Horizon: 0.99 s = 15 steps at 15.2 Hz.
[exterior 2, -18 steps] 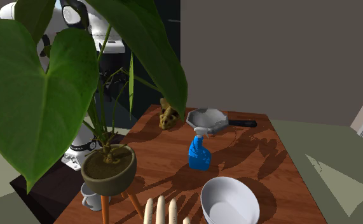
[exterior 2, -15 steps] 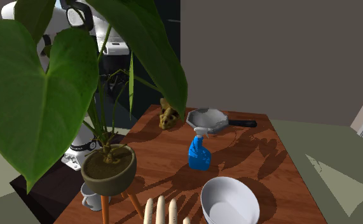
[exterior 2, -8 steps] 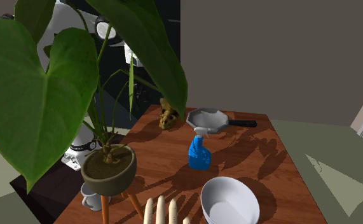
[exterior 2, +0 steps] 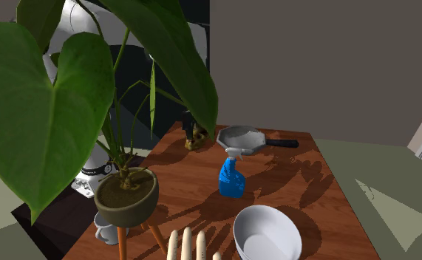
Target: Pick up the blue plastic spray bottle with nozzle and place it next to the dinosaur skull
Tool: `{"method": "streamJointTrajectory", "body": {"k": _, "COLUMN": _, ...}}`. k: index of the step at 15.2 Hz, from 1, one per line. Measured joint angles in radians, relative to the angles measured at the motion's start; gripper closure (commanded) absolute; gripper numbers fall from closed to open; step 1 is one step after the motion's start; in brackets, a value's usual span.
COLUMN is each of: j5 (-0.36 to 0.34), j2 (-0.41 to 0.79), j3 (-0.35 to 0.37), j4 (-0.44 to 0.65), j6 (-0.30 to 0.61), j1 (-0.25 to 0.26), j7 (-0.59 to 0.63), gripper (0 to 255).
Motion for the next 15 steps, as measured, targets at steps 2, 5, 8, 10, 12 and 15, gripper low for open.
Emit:
{"method": "streamJointTrajectory", "body": {"k": 2, "j5": 0.000, "j2": 0.081, "j3": 0.010, "j4": 0.057, "j6": 0.025, "j1": 0.005, "j7": 0.021, "gripper": 0}}
{"method": "streamJointTrajectory", "body": {"k": 5, "j5": -0.003, "j2": 0.196, "j3": 0.016, "j4": 0.155, "j6": 0.047, "j1": 0.008, "j7": 0.039, "gripper": 0}}
{"method": "streamJointTrajectory", "body": {"k": 8, "j5": -0.006, "j2": 0.306, "j3": 0.022, "j4": 0.251, "j6": 0.062, "j1": 0.014, "j7": 0.060, "gripper": 0}}
{"method": "streamJointTrajectory", "body": {"k": 10, "j5": -0.010, "j2": 0.388, "j3": 0.022, "j4": 0.327, "j6": 0.072, "j1": 0.017, "j7": 0.068, "gripper": 0}}
{"method": "streamJointTrajectory", "body": {"k": 12, "j5": -0.012, "j2": 0.428, "j3": 0.026, "j4": 0.365, "j6": 0.074, "j1": 0.024, "j7": 0.082, "gripper": 0}}
{"method": "streamJointTrajectory", "body": {"k": 15, "j5": -0.014, "j2": 0.441, "j3": 0.026, "j4": 0.348, "j6": 0.104, "j1": 0.025, "j7": 0.085, "gripper": 0}}
